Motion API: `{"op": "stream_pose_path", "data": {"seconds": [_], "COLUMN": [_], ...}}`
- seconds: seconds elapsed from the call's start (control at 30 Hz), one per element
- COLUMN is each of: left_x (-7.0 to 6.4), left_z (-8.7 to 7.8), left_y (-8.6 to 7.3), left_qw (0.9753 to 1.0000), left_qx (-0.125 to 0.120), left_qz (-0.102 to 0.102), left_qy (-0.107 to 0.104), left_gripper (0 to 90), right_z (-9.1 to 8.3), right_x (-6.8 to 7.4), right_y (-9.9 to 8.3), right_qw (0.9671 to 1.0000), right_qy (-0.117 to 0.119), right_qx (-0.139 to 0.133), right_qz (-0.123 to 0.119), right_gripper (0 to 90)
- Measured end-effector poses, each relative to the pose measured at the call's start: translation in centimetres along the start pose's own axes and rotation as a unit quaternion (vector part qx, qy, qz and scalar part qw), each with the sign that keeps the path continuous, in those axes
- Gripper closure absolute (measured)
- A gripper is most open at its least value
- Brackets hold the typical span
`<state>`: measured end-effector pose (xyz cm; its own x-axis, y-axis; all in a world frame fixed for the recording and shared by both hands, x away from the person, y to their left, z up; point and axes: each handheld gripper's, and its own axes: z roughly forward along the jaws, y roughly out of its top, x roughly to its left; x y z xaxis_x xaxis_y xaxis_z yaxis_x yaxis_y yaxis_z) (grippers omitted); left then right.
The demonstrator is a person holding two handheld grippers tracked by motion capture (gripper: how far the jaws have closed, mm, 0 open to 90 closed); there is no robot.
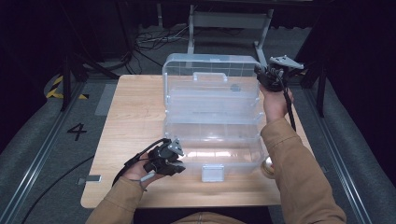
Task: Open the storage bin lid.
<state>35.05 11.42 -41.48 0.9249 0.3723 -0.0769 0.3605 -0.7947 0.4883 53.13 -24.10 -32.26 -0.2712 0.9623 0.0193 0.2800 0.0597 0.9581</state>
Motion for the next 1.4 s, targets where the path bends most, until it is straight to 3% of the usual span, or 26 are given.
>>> {"op": "stream_pose_path", "data": {"seconds": [0.53, 0.97, 1.17, 1.4], "left_x": [0.0, 0.0, 0.0, 0.1], "left_z": [0.0, 0.0, 0.0, 0.0], "left_y": [0.0, 0.0, 0.0, 0.0], "left_qw": [1.0, 1.0, 1.0, 1.0], "left_qx": [0.0, 0.0, 0.001, 0.001], "left_qz": [0.004, 0.002, 0.003, 0.003], "left_qy": [0.0, 0.0, 0.0, 0.0], "left_gripper": [76.8, 76.7, 76.7, 76.7], "right_z": [2.1, 3.4, 4.4, 5.2], "right_x": [-0.7, -1.4, -1.5, -1.7], "right_y": [0.1, -0.4, -0.2, -0.4], "right_qw": [0.9994, 0.9993, 0.9979, 0.9974], "right_qy": [0.009, 0.021, 0.021, 0.021], "right_qx": [0.027, 0.031, 0.057, 0.066], "right_qz": [0.017, 0.01, 0.021, 0.019], "right_gripper": [81.3, 81.1, 81.0, 81.1]}}
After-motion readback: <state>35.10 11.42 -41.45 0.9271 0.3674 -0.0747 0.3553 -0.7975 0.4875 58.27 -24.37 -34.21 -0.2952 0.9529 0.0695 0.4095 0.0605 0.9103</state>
